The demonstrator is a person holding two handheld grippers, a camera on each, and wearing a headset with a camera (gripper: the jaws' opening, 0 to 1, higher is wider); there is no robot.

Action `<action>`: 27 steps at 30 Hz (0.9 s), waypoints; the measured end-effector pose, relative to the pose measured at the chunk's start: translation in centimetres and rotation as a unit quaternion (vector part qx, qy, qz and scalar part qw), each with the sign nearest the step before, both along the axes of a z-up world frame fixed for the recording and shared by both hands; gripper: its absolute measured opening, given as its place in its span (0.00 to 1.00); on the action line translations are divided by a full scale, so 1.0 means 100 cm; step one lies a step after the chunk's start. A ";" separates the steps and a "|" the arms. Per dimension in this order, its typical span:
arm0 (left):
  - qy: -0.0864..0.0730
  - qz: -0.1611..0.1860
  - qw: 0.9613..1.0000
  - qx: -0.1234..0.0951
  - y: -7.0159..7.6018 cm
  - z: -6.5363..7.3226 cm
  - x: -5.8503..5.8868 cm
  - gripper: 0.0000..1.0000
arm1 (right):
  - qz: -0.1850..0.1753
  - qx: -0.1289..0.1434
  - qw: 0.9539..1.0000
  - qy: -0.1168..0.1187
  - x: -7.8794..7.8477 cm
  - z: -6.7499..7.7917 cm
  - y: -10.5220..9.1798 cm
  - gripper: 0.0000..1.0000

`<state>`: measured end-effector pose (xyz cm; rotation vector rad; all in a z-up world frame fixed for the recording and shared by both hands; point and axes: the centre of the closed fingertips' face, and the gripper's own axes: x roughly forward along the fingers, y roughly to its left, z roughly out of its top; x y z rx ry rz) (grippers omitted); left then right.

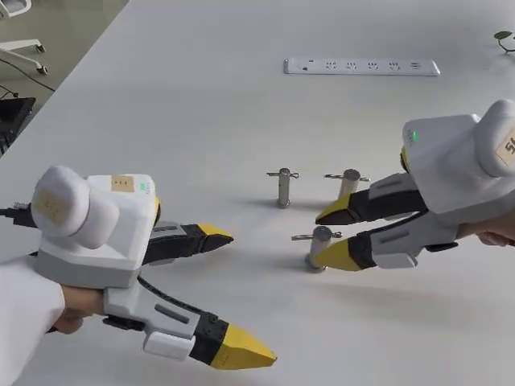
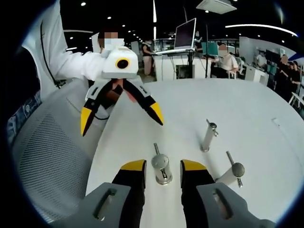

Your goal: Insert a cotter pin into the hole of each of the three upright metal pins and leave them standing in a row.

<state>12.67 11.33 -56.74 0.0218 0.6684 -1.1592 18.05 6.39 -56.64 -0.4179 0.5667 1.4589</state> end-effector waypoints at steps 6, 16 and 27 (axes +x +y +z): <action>0.000 0.012 1.000 -0.007 0.005 0.006 -0.006 0.99 | 0.003 -0.005 1.000 0.002 0.000 -0.003 0.001 0.15; -0.008 0.019 1.000 -0.012 0.005 0.012 -0.003 0.99 | 0.028 -0.004 0.999 -0.015 -0.002 -0.002 0.002 0.09; -0.009 0.026 1.000 -0.013 0.004 0.013 0.003 0.99 | 0.020 -0.012 0.999 -0.029 0.008 0.003 -0.024 0.08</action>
